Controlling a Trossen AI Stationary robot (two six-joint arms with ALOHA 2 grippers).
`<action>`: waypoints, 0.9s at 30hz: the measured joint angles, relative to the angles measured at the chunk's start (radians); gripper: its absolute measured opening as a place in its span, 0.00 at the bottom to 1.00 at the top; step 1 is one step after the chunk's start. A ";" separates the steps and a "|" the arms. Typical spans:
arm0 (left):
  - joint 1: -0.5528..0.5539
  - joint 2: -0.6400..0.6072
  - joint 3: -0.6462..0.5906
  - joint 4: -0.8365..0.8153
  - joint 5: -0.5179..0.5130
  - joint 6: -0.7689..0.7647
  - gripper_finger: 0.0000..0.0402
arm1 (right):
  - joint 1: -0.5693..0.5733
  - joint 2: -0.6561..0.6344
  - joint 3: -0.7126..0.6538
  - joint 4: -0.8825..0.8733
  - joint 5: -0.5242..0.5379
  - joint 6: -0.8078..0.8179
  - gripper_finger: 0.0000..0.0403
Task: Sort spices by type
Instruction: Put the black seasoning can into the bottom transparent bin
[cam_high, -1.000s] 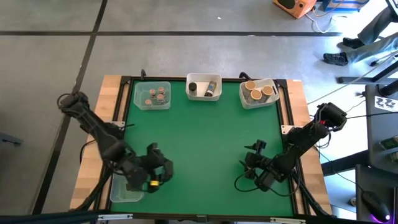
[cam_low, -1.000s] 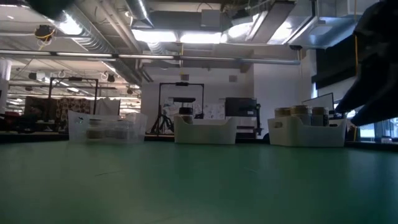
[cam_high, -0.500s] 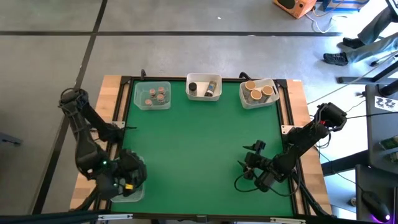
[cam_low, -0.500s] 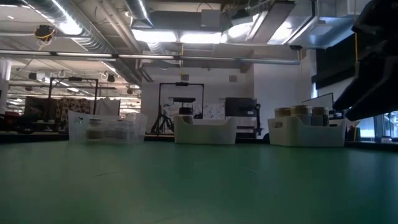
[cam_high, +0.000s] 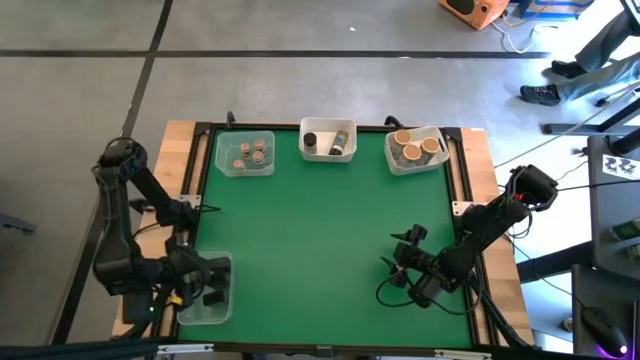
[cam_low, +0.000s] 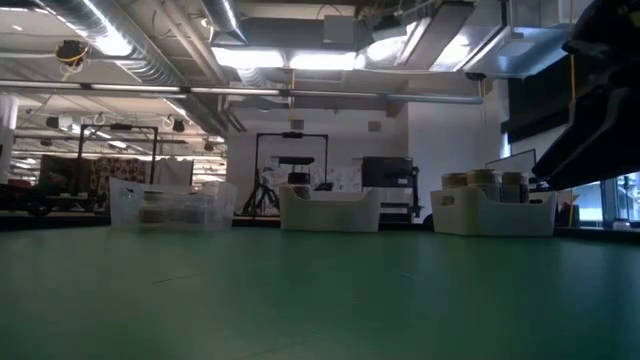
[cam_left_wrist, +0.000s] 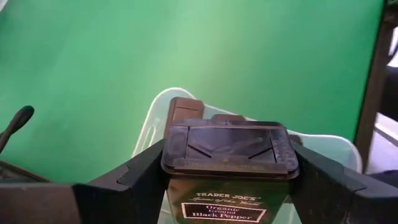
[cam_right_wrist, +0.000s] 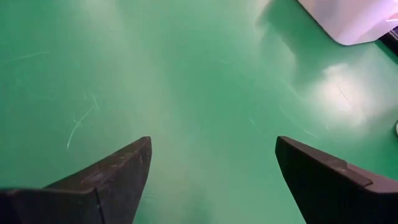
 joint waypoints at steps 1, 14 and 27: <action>-0.007 0.000 -0.012 0.005 -0.001 -0.005 0.65 | 0.000 0.000 0.000 0.000 0.001 0.000 0.85; -0.085 0.001 -0.176 0.115 -0.015 -0.075 0.65 | 0.000 0.000 0.000 -0.003 -0.003 0.000 0.85; -0.083 -0.002 -0.293 0.269 0.013 -0.077 0.65 | -0.060 0.000 0.000 0.001 -0.059 0.002 0.85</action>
